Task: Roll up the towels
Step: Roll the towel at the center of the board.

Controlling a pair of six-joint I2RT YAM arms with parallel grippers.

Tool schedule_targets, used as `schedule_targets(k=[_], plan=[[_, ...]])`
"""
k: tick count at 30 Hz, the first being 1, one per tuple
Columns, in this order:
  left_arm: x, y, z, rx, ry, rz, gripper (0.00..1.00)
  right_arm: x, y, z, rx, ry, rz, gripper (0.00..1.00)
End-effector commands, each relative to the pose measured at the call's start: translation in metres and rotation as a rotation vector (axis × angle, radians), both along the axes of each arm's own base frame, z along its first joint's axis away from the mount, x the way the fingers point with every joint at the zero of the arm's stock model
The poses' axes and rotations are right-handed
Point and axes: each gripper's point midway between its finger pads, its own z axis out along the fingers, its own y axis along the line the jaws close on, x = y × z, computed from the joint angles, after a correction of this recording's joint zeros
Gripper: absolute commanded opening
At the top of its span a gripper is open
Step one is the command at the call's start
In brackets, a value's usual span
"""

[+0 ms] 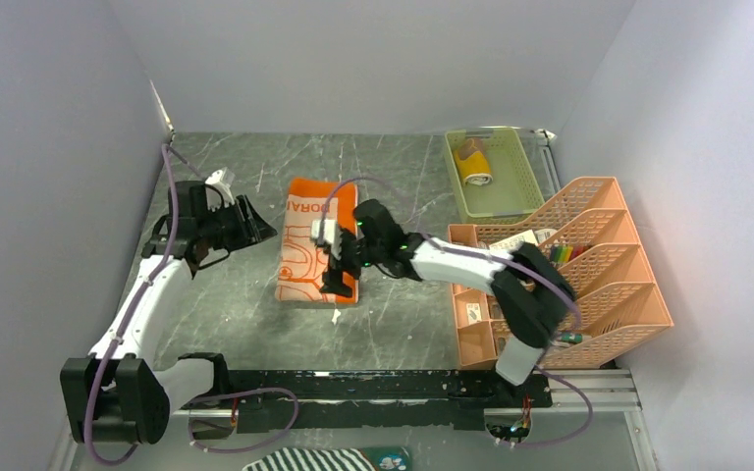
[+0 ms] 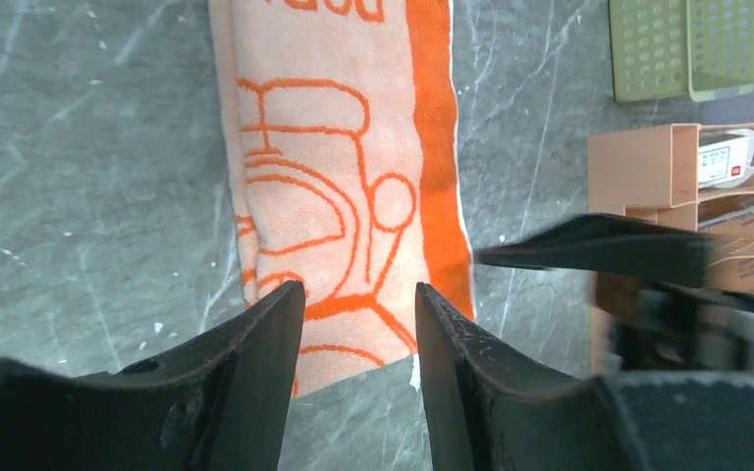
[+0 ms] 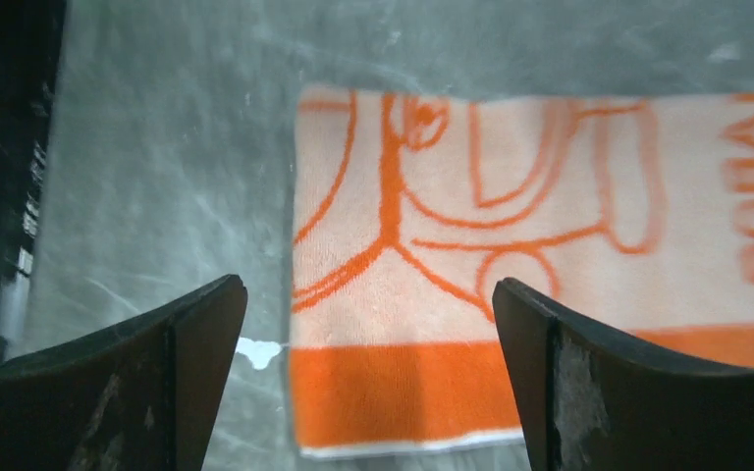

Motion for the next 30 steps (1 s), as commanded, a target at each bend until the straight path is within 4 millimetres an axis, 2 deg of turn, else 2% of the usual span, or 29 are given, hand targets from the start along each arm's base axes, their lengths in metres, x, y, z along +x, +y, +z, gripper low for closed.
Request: schedule_targets(k=[1,2,3,4,5,6,7,8,10,12,14,16,21,22,26,29,30], plan=[[0.006,0.017,0.022,0.070,-0.030,0.030,0.57,0.029,-0.020,0.175,0.510,0.043,-0.404,1.00],[0.008,0.019,0.024,0.093,-0.045,0.019,0.57,0.042,-0.039,0.204,0.649,0.052,-0.554,1.00],[0.009,0.020,0.028,0.100,-0.056,0.016,0.57,0.054,-0.060,0.221,0.758,0.047,-0.692,1.00],[0.010,0.021,0.029,0.104,-0.063,0.018,0.57,0.055,-0.070,0.228,0.838,0.035,-0.720,1.00],[0.011,0.022,0.031,0.105,-0.069,0.021,0.57,0.057,-0.073,0.229,0.847,0.005,-0.687,0.94],[0.012,0.023,0.032,0.107,-0.067,0.025,0.57,0.066,-0.066,0.220,0.790,0.012,-0.671,0.87],[0.012,0.024,0.032,0.110,-0.063,0.025,0.56,0.076,-0.052,0.198,0.650,0.034,-0.662,0.82],[0.012,0.025,0.032,0.112,-0.059,0.028,0.56,0.082,-0.033,0.190,0.535,0.041,-0.625,0.81],[0.011,0.026,0.032,0.115,-0.053,0.033,0.56,0.081,-0.015,0.132,0.312,0.054,-0.648,0.87],[0.008,0.028,0.033,0.120,-0.056,0.041,0.56,0.061,-0.010,0.091,0.179,-0.060,-0.653,0.89],[0.005,0.031,0.033,0.130,-0.053,0.050,0.56,0.030,-0.008,0.066,0.097,-0.243,-0.589,0.92],[0.001,0.032,0.033,0.132,-0.049,0.050,0.56,0.011,-0.007,0.050,0.040,-0.314,-0.547,0.91],[-0.008,0.025,0.022,0.097,-0.014,0.020,0.56,-0.008,0.002,0.016,-0.023,-0.349,-0.428,0.86],[-0.008,0.030,0.019,0.090,-0.007,0.038,0.55,-0.011,0.005,0.005,-0.048,-0.349,-0.393,0.85],[-0.013,0.030,0.010,0.073,0.010,0.037,0.54,-0.011,0.015,-0.023,-0.129,-0.341,-0.327,0.82],[-0.016,0.028,0.006,0.064,0.021,0.026,0.53,-0.014,0.025,-0.038,-0.161,-0.313,-0.281,0.76],[-0.017,0.028,0.005,0.062,0.024,0.022,0.53,-0.014,0.033,-0.034,-0.150,-0.306,-0.269,0.74]])
